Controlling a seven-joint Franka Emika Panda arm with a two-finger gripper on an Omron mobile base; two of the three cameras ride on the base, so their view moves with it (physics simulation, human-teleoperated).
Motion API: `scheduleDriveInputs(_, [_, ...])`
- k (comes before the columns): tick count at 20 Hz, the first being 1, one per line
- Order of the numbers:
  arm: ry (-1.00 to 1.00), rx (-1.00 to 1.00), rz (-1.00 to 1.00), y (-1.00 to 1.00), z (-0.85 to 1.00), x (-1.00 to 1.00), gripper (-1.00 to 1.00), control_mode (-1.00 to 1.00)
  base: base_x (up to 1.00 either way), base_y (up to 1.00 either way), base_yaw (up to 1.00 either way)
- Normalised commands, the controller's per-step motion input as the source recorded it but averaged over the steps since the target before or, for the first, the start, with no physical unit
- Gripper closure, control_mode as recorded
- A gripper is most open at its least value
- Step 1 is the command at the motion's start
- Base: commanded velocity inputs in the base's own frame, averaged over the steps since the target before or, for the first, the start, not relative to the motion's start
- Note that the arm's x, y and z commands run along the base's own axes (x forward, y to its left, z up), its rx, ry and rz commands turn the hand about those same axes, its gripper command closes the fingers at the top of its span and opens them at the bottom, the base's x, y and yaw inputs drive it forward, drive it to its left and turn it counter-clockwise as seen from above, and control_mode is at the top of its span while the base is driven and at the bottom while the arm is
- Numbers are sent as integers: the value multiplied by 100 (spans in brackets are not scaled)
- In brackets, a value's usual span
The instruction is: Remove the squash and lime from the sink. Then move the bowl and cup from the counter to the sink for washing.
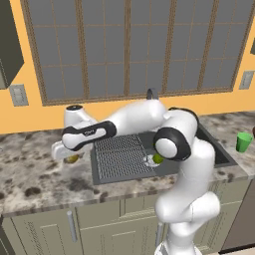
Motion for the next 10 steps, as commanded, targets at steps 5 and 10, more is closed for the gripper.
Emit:
scheduleDriveInputs(5, [6, 0, 6, 34, -41, 27, 100, -100, 0, 0, 0])
scheduleDriveInputs(10, [1, -4, 1, 29, -40, 19, 100, -100, 0, 0, 0])
